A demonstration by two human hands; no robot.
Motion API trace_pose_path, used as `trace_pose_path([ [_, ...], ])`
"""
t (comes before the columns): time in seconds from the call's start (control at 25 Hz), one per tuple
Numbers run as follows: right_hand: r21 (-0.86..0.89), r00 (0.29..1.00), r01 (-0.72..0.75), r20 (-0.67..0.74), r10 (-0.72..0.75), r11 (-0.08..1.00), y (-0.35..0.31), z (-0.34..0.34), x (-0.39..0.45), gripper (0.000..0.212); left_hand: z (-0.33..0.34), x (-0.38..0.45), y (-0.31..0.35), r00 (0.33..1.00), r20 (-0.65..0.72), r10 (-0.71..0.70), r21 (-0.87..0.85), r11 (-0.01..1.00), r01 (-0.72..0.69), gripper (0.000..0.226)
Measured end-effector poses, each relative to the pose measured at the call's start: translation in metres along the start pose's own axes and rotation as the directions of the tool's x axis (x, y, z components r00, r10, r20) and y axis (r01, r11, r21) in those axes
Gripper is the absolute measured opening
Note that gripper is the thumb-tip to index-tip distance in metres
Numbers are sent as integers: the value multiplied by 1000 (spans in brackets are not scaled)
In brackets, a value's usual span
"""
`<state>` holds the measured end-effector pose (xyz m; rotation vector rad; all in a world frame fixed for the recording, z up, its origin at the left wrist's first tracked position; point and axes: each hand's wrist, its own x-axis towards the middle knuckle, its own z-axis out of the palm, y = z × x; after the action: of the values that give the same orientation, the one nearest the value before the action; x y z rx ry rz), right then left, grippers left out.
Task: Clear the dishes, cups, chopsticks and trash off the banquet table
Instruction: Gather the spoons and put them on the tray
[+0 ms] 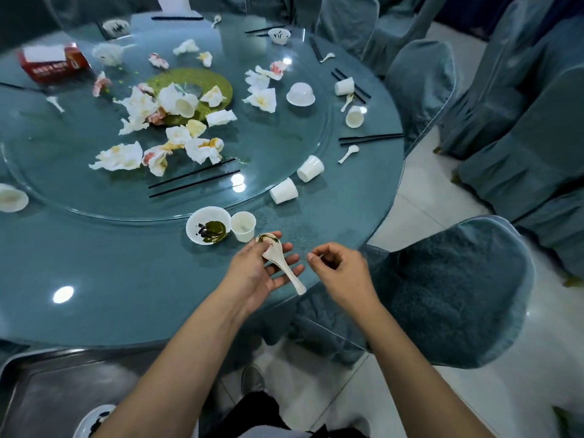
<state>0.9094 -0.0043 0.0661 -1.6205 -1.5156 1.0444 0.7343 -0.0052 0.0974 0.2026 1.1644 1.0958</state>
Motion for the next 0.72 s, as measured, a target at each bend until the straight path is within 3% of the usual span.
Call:
trace_pose_path([
  [0.4, -26, 984, 105, -141, -108, 994, 54, -155, -42, 14, 114, -63, -97, 990, 129, -60, -27, 998, 64, 29],
  [0.72, -15, 979, 48, -198, -50, 999, 100, -252, -64, 5, 189, -72, -163, 978, 184, -102, 40, 995, 96, 32],
])
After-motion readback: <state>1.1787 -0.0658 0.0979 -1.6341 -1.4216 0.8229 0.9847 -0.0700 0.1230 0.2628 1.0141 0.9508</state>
